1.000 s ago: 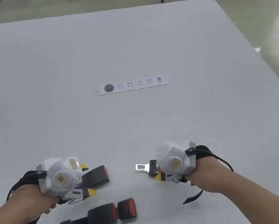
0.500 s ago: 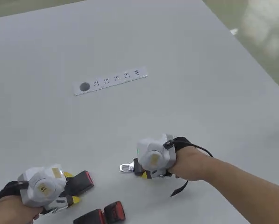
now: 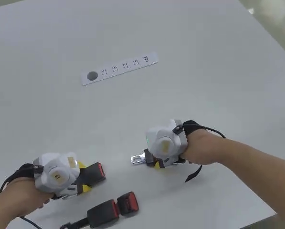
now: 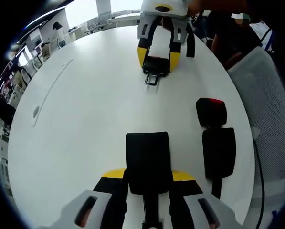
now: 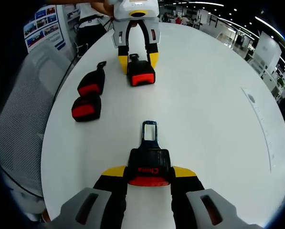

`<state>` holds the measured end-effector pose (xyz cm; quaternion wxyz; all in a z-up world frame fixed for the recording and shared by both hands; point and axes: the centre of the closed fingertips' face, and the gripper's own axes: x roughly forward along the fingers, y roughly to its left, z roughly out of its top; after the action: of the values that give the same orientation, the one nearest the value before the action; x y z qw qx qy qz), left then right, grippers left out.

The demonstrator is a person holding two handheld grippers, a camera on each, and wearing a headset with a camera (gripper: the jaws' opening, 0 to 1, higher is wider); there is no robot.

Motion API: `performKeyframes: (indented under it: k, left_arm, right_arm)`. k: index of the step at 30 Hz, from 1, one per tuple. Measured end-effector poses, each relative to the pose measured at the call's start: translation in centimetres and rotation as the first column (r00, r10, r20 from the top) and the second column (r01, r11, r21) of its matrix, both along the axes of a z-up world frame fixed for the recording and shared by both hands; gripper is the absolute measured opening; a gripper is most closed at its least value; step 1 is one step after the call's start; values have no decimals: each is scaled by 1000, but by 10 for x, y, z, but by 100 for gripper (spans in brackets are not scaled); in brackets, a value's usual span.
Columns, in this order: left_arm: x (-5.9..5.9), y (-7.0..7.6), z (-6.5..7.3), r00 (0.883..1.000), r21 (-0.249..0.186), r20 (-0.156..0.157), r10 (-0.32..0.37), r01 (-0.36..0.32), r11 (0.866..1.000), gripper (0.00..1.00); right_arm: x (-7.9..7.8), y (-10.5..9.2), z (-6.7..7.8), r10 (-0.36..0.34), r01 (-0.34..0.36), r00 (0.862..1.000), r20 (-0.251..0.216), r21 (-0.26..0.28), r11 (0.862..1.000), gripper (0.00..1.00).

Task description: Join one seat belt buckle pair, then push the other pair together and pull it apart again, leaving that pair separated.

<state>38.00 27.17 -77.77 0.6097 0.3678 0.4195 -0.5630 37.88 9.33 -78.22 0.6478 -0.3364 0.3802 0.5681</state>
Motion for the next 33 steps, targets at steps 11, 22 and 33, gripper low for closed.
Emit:
performKeyframes:
  k: [11,22,33]
  left_arm:
    - [1,3,-3,1000,-7,3,-19,19,1000,34]
    - [1,4,-4,1000,-8,3,-21,21,1000,34]
    - [0,3,-2,1000,-2,3,-23,23,1000,34]
  right_arm:
    - [-7,20,1,31,-30,1000,-7,21,999,32]
    - [-6,62,-1,46,-46,999,2,64,997,32]
    - [-1,85,4,35,-37,999,19,108,993,32]
